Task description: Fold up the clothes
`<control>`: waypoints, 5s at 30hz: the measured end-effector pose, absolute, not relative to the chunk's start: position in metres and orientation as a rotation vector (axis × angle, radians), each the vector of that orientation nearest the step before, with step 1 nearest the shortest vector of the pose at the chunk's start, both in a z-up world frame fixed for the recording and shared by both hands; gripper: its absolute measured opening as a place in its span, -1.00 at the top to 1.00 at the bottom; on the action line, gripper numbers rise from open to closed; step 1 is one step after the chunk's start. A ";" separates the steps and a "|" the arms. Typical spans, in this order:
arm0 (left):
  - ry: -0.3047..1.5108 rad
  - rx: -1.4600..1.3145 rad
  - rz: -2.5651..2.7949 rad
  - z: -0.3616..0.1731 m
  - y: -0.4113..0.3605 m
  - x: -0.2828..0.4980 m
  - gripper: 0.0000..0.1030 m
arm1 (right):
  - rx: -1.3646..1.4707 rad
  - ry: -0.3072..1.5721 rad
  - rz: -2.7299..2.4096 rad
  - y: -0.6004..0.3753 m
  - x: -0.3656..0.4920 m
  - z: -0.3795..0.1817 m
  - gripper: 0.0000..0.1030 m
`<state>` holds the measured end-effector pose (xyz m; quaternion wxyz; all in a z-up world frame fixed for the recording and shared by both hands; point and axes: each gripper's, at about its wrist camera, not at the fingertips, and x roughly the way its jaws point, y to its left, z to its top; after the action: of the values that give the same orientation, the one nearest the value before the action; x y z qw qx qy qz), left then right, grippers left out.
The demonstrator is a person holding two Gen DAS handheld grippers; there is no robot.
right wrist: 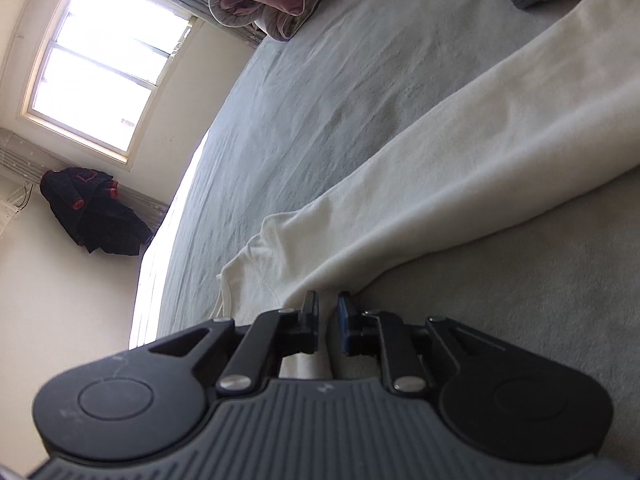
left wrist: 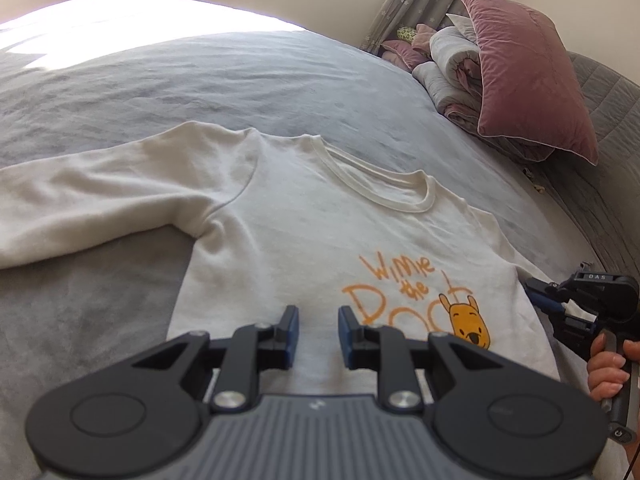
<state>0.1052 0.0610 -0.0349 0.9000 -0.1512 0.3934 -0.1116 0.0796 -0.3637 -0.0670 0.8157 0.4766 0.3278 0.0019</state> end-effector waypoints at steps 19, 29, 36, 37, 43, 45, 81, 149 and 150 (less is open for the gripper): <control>0.834 -0.178 -0.373 -0.036 0.086 0.014 0.57 | 0.758 0.907 0.052 -0.335 -0.010 -0.052 0.65; 0.942 -0.098 -0.419 -0.022 0.125 -0.045 0.56 | 0.794 0.954 0.056 -0.324 -0.071 -0.048 0.59; 1.106 -0.193 -0.504 -0.028 0.139 -0.052 0.57 | 0.734 0.978 0.066 -0.318 -0.089 -0.044 0.60; 1.117 -0.198 -0.518 -0.028 0.138 -0.054 0.57 | 0.726 0.981 0.068 -0.317 -0.091 -0.043 0.61; 1.096 -0.141 -0.519 -0.020 0.128 -0.067 0.89 | 0.675 0.997 0.078 -0.313 -0.105 -0.040 0.84; 1.070 -0.110 -0.522 -0.010 0.126 -0.071 0.89 | 0.670 0.987 0.086 -0.313 -0.108 -0.033 0.85; 0.824 -0.061 -0.320 -0.023 0.059 0.072 -0.15 | 0.155 0.922 0.170 -0.211 0.041 -0.028 -0.06; 0.870 0.102 -0.621 -0.034 -0.226 0.231 0.98 | 0.619 0.587 -0.059 -0.401 0.039 -0.065 -0.22; 0.871 0.096 -0.623 -0.035 -0.226 0.233 0.98 | 0.620 0.572 -0.054 -0.401 0.042 -0.067 -0.22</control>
<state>0.2329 -0.2263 -0.0347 0.8590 0.0456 0.4147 -0.2967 0.0416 -0.4009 -0.0674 0.9120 0.3009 0.2774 -0.0263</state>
